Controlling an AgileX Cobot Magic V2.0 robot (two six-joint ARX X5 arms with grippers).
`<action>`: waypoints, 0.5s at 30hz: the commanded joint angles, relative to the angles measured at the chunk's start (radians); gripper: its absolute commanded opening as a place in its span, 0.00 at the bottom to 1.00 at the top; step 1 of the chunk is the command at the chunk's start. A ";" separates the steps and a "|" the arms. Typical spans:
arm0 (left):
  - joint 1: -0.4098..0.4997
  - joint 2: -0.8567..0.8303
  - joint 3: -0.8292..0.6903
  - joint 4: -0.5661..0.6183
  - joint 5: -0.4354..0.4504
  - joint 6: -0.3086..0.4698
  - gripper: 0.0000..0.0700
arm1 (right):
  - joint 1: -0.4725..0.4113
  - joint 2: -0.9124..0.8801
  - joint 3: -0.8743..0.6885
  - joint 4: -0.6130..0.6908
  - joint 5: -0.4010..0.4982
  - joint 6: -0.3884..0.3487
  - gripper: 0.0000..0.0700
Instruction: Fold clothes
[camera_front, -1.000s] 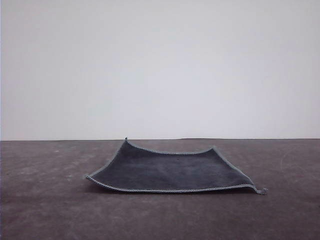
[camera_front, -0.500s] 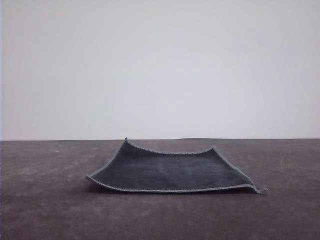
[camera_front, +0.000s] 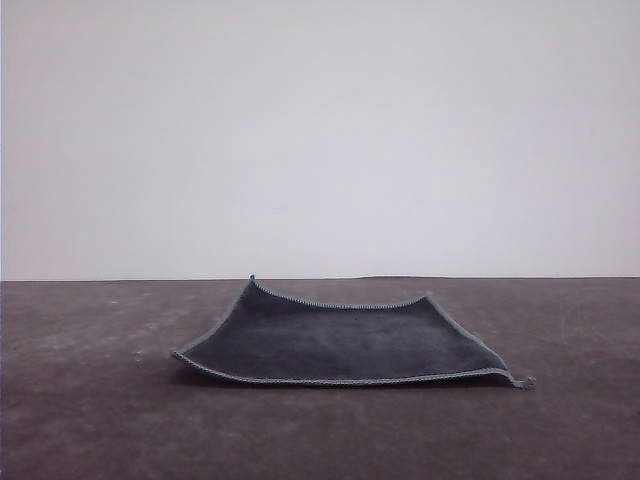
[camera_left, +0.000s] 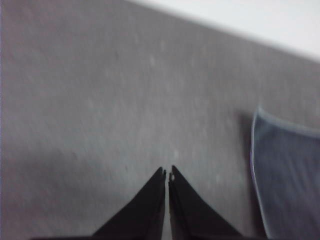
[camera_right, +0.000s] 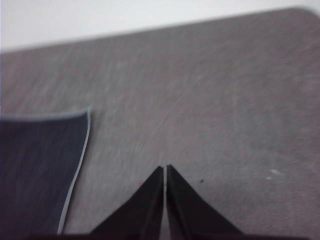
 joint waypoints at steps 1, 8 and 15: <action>0.001 0.052 0.037 -0.004 0.031 0.057 0.00 | -0.001 0.050 0.019 0.002 -0.036 -0.061 0.01; -0.037 0.223 0.065 0.023 0.120 0.113 0.00 | 0.014 0.269 0.024 0.050 -0.154 -0.077 0.01; -0.145 0.302 0.065 0.057 0.133 0.151 0.00 | 0.048 0.441 0.024 0.118 -0.211 -0.060 0.01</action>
